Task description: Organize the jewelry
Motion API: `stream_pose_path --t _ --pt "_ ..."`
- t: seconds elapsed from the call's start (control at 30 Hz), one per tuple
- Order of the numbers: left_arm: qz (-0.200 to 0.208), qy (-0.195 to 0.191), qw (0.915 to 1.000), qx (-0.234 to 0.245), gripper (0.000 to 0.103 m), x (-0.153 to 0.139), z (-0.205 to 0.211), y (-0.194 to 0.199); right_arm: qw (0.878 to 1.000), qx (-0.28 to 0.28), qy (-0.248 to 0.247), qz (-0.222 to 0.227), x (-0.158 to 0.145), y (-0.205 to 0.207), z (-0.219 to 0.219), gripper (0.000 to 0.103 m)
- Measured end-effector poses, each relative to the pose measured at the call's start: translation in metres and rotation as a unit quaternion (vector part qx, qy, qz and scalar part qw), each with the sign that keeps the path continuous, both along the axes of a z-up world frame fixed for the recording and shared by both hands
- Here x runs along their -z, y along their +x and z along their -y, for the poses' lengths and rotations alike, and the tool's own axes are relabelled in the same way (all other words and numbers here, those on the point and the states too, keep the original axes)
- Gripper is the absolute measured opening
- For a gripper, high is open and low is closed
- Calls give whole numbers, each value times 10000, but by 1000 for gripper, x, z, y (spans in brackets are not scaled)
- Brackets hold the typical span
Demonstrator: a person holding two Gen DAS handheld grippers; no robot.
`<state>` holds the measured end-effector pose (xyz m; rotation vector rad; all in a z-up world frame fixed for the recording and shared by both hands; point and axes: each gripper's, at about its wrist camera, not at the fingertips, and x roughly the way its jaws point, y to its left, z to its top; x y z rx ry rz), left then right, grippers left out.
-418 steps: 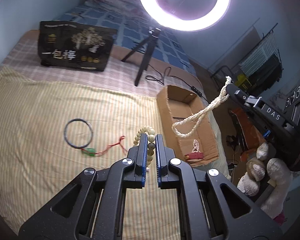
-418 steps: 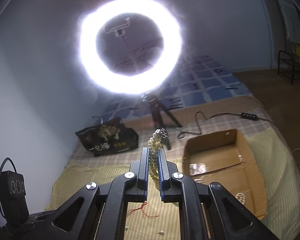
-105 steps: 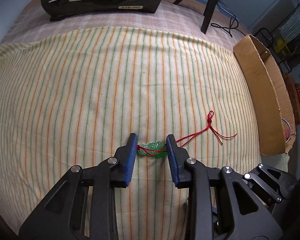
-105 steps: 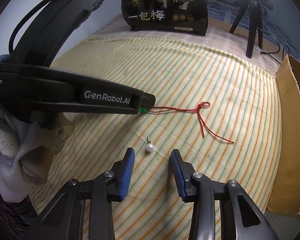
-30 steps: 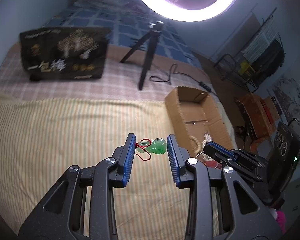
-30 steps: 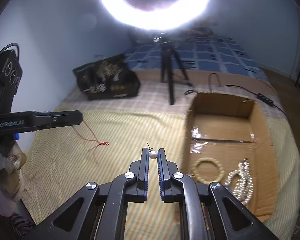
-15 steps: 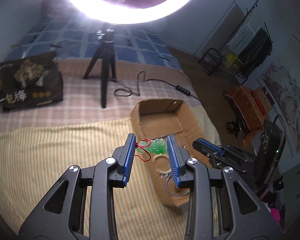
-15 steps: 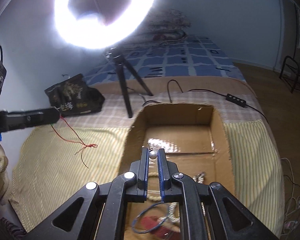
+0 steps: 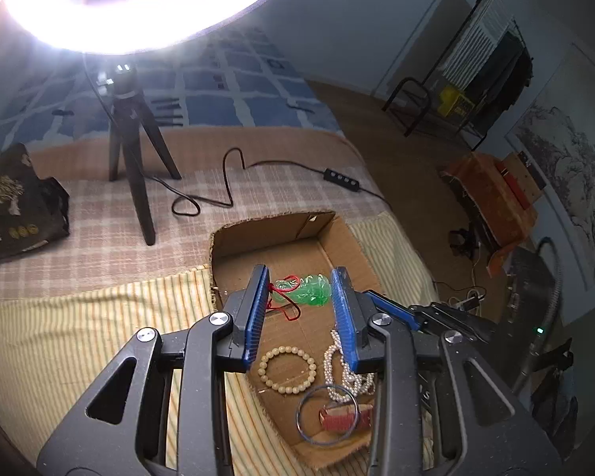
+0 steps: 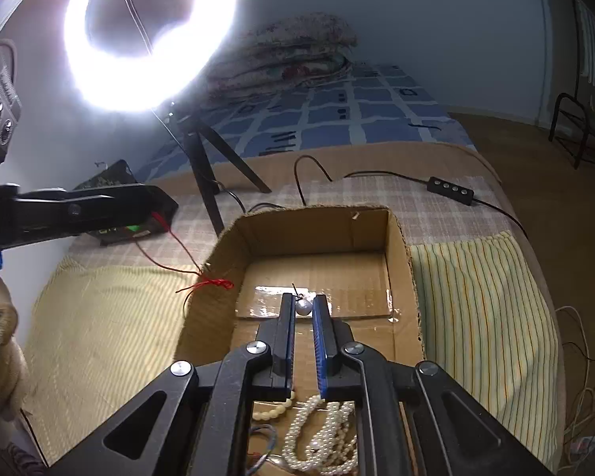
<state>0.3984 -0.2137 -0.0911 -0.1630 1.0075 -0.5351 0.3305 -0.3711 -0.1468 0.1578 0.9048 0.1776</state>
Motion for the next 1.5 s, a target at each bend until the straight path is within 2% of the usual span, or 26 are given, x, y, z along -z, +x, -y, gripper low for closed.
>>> stream_pose_path --t 0.37,0.6,0.87,0.93,1.03,1.13,1.5 --pt "-250 216 9994 -80 32 41 11 19 9998 95 -11 -156 19 3 17 8" --pt "-307 272 9991 -92 32 46 11 21 9998 113 0 -173 22 0 20 23" --pt "-345 320 9989 -67 32 45 10 18 9997 130 -50 -190 19 -5 20 31" --pt "-390 344 9986 -71 34 44 10 17 9997 158 -77 -184 18 -8 21 42" --pt "-381 319 9987 -98 40 42 8 14 9996 155 -143 -171 14 -12 20 50" --pt "-379 332 9987 -123 40 40 5 10 9995 164 -232 -132 8 -18 19 59" --pt "-210 351 9990 -168 40 13 -12 -22 9992 209 -352 -29 -21 -48 14 62"
